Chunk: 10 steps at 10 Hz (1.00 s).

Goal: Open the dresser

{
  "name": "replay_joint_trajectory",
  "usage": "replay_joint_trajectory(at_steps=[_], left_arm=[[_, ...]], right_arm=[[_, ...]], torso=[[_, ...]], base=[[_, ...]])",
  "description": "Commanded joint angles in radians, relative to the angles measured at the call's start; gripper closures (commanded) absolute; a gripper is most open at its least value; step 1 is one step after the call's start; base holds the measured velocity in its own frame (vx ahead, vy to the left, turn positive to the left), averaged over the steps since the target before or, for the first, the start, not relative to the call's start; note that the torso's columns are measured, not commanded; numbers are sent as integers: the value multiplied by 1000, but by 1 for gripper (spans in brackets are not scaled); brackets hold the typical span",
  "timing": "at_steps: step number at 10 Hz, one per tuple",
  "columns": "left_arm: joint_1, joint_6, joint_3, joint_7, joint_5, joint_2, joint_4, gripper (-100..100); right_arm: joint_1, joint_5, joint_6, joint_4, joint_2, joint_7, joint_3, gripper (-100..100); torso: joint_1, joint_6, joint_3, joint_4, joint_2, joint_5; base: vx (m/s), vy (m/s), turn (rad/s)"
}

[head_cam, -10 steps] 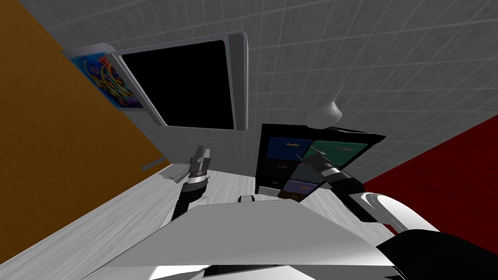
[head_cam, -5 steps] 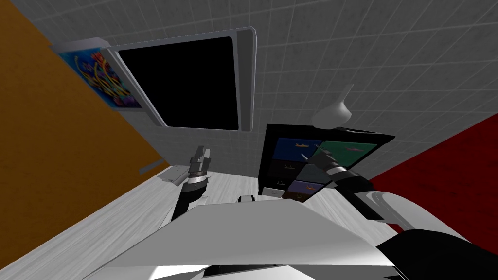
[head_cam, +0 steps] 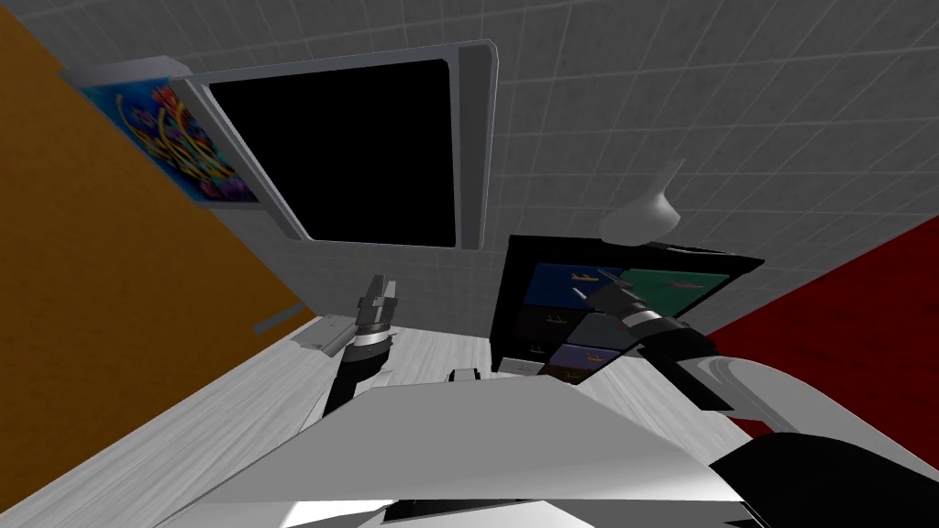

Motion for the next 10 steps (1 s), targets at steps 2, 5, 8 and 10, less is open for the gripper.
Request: replay_joint_trajectory(at_steps=[2, 5, 8, 10], left_arm=[[0, 0, 0, 0, 0, 0, 0, 0], [-1, 0, 0, 0, 0, 0, 0, 0], [0, 0, 0, 0, 0, 0, 0, 0], [0, 0, 0, 0, 0, 0, 0, 0]], right_arm=[[7, -5, -6, -18, -1, -5, -6, 100], [9, -5, 2, -30, -8, -11, -11, 100], [31, -8, -17, -45, -10, -16, -5, 100], [52, -40, -13, -55, -76, -73, -73, -100]], torso=[[3, -1, 7, -2, 7, -5], [2, -2, -1, -3, -3, -2], [1, -1, 2, -3, 0, -4], [2, -1, -3, -3, -7, -1]], base=[[-154, 20, -91], [-166, 35, -41], [-174, 22, -65], [0, 29, -135]])
